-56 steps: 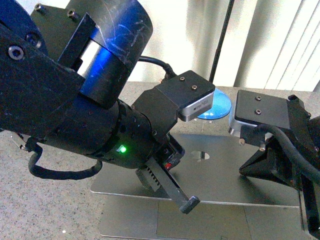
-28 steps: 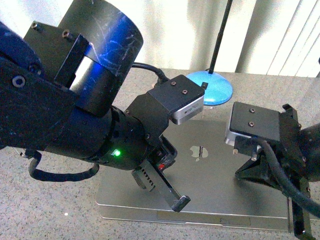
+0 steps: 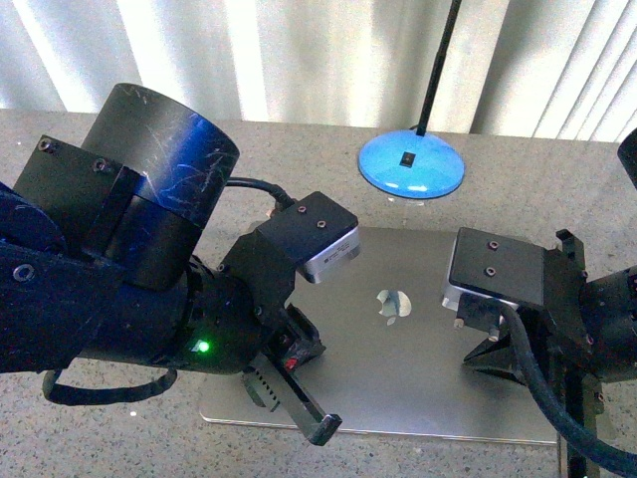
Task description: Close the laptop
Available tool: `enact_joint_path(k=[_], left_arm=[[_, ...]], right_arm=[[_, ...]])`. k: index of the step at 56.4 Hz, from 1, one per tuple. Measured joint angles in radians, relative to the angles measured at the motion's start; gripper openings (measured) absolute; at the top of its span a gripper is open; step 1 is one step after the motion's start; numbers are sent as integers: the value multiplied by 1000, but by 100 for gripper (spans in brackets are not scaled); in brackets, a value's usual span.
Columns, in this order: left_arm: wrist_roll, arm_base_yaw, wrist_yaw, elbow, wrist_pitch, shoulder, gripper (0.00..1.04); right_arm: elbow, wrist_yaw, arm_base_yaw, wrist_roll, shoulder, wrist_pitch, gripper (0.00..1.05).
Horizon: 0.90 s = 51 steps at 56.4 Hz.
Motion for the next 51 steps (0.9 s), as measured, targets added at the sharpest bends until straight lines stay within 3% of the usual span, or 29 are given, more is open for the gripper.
enact_joint_path(k=[16, 24, 28, 36, 42, 51], left_arm=[[-99, 38, 47, -54, 60, -54, 4], [-251, 93, 14, -92, 201, -161, 4], [-338, 125, -37, -99, 274, -216, 4], [-586, 208, -224, -104, 355, -357, 24], [-670, 221, -235, -113, 355, -370, 45], [-703, 209, -222, -127, 354, -353, 76]], right_arm=[[-41, -69, 0, 127, -79, 117, 3], [-71, -40, -8, 333, -193, 343, 4], [-81, 8, -15, 492, -256, 450, 12], [-88, 146, -32, 790, -342, 551, 31], [-102, 159, -39, 949, -338, 551, 54], [-104, 154, -34, 996, -332, 550, 84]])
